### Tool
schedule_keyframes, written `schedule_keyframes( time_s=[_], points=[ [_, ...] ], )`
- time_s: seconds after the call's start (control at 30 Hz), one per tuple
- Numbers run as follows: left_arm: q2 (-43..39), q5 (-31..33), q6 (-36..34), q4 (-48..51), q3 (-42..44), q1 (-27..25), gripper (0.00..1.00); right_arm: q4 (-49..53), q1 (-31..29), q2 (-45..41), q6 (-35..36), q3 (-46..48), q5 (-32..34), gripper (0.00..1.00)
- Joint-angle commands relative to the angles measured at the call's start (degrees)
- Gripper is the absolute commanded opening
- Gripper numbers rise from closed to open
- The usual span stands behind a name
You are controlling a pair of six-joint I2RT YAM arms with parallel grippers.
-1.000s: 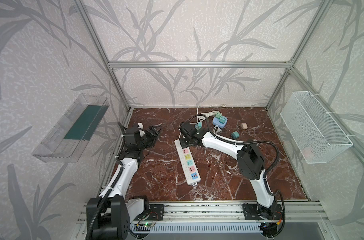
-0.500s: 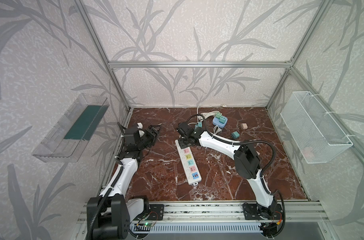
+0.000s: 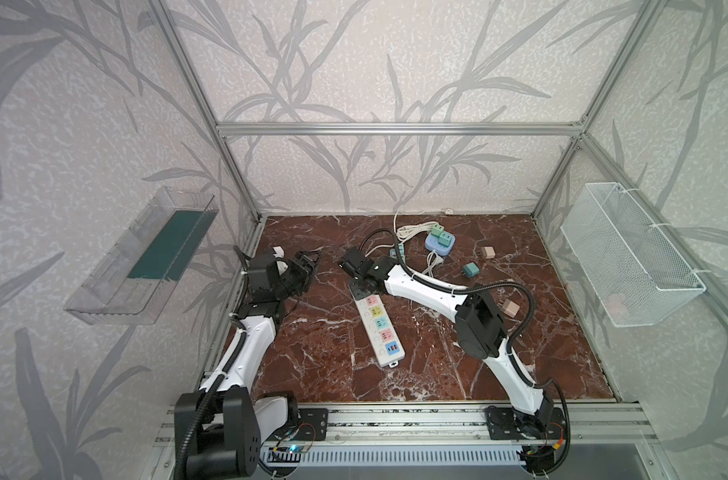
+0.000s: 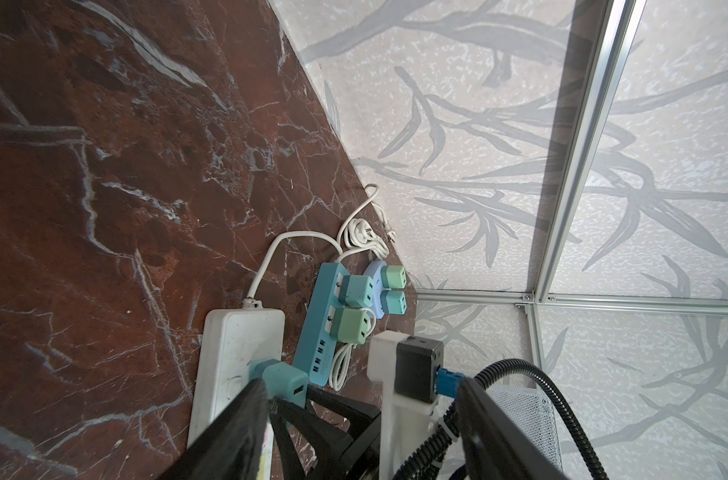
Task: Insert the plug
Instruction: 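Lower the teal adapter into the white strip's end socket with the right gripper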
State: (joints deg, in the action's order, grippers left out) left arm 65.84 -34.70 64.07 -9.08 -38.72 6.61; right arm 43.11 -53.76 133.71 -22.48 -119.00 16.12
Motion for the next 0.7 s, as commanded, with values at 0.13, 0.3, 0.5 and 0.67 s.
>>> schedule_keyframes(
  time_s=[0.13, 0.3, 0.5, 0.67],
  points=[
    [0.4, -1.1, 0.6, -1.5, 0.6, 0.7, 0.72, 4.3, 0.1, 4.6, -2.5, 4.9, -0.3, 0.0],
    [0.4, -1.2, 0.8, -1.8, 0.6, 0.8, 0.72, 3.6, 0.7, 5.7, -4.0, 6.9, -2.3, 0.0],
    [0.4, -1.3, 0.8, -2.1, 0.7, 0.9, 0.72, 1.9, 1.2, 5.9, -5.5, 10.2, -4.3, 0.0],
    [0.5, -1.5, 1.0, -2.6, 0.8, 0.9, 0.72, 3.2, 1.1, 5.2, -4.6, 8.7, -5.0, 0.0]
  ],
)
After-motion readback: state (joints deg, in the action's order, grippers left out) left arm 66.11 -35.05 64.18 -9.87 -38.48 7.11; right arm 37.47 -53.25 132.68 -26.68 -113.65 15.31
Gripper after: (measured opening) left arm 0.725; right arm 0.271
